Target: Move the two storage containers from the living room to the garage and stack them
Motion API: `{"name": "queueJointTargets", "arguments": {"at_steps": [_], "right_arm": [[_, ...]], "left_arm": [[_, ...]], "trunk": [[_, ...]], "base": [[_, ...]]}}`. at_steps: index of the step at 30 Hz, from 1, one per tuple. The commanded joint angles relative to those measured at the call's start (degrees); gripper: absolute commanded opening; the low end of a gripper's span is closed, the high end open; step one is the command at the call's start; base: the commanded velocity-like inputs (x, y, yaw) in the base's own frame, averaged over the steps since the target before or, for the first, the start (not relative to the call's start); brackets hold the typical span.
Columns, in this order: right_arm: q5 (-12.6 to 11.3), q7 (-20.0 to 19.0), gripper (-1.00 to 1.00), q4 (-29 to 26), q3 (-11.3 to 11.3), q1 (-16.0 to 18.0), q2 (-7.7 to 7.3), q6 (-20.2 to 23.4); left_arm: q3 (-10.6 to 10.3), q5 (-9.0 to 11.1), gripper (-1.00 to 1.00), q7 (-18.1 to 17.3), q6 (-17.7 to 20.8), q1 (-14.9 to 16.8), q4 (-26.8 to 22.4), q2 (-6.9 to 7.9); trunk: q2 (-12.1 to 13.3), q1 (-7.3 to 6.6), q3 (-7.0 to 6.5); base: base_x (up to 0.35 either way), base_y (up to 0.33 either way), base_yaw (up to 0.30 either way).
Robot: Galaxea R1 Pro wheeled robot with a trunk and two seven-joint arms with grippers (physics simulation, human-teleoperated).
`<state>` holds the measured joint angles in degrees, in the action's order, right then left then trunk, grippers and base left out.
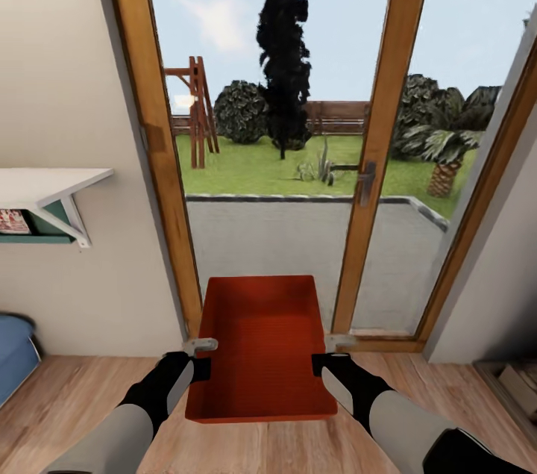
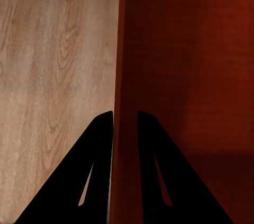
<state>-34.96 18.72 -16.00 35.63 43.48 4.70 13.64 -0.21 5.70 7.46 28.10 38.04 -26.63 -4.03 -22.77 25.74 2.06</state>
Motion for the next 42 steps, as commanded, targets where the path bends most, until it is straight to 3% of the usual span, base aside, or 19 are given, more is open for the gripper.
{"name": "queueJointTargets", "arguments": {"at_steps": [1, 42], "right_arm": [[0.2, 0.3, -1.00, -0.4, 0.1, 0.1, -0.08, 0.2], [0.2, 0.3, -1.00, -0.4, 0.1, 0.1, -0.04, 0.2]], "left_arm": [[-0.2, -1.0, -1.00, 2.4, 0.5, 0.0, 1.2, 0.17], [-0.2, -1.0, -1.00, 2.4, 0.3, 0.0, 1.2, 0.17]], "trunk": [[-0.1, 0.04, 0.13], [-0.1, 0.04, 0.13]], "base": [[0.000, 0.000, 0.300], [0.000, 0.000, 0.300]]}}
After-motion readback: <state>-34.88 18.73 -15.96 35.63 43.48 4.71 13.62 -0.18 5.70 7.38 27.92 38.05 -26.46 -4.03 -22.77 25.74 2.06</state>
